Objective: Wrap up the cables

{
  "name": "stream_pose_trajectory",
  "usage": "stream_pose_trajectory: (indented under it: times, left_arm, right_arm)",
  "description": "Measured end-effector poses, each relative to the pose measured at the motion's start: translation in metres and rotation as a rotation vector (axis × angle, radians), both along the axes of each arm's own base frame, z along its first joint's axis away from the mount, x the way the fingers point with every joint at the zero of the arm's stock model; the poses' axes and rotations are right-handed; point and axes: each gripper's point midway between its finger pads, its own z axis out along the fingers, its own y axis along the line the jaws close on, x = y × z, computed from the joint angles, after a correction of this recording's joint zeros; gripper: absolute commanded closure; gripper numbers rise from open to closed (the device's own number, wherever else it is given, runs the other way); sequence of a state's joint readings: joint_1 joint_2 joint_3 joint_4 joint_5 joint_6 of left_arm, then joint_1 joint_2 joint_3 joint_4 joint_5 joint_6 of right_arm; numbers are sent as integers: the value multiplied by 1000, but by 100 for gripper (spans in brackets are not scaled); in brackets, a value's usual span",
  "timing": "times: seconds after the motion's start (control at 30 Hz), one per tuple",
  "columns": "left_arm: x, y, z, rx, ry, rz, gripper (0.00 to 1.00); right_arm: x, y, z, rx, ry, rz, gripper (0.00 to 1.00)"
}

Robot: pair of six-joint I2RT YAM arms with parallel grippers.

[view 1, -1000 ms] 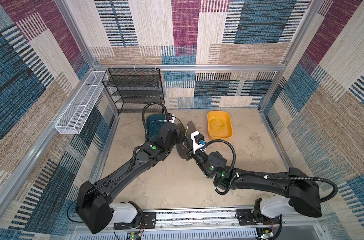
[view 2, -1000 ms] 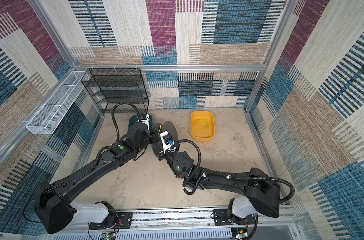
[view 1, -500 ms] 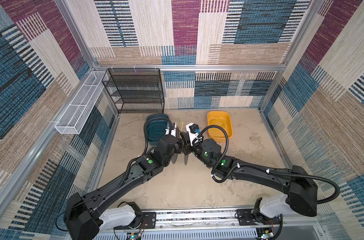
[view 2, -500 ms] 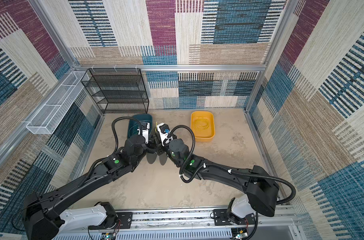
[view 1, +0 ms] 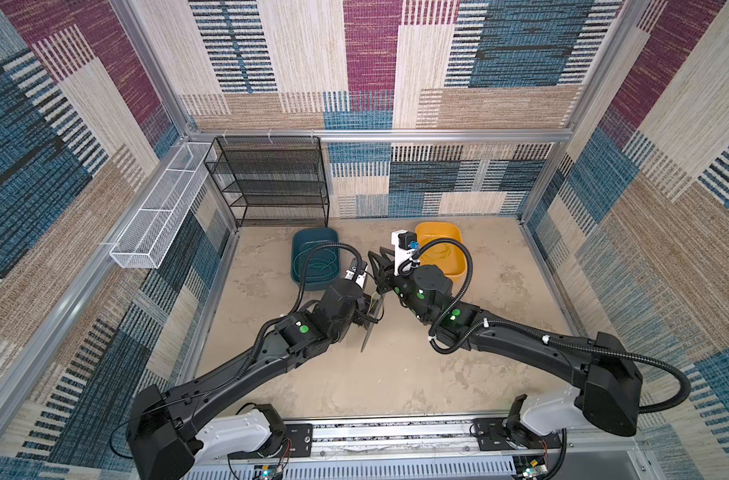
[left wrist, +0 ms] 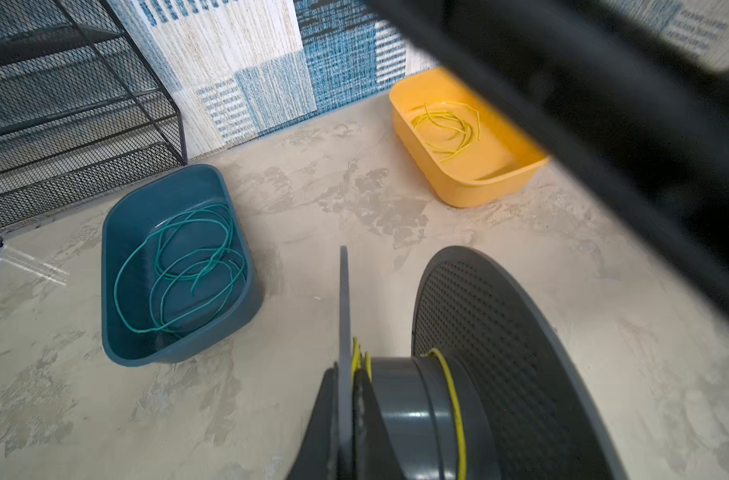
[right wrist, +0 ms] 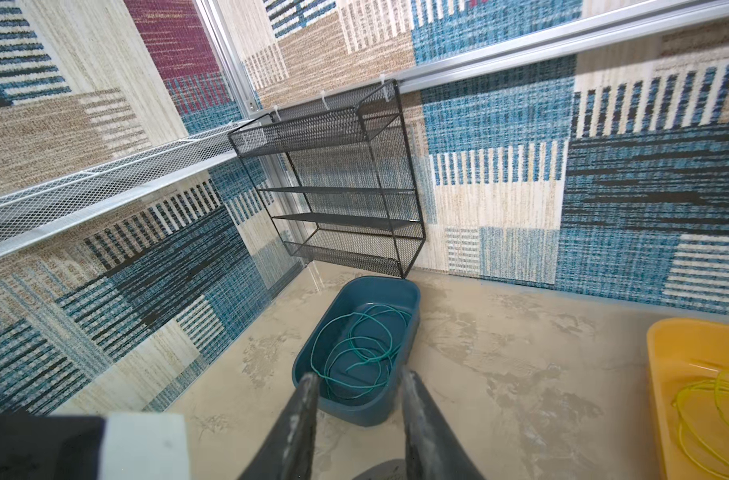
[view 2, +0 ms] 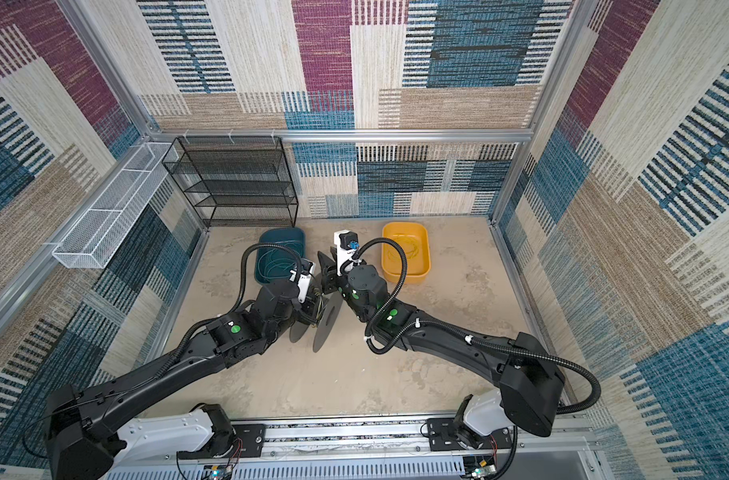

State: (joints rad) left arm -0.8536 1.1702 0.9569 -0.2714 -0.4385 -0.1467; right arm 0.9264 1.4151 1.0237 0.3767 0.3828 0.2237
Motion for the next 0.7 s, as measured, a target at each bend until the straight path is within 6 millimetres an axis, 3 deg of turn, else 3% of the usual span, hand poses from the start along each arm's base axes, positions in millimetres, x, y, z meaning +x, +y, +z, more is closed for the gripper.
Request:
stream_pose_trajectory:
  times: [0.2, 0.53, 0.7]
  left_arm:
    - [1, -6, 1, 33, 16, -14, 100]
    - [24, -27, 8, 155, -14, -50, 100]
    - [40, -43, 5, 283, -47, -76, 100]
  right_arm:
    - [7, -28, 15, 29, -19, -62, 60]
    - [11, -85, 1, 60, 22, -146, 53]
    - [8, -128, -10, 86, 50, -229, 50]
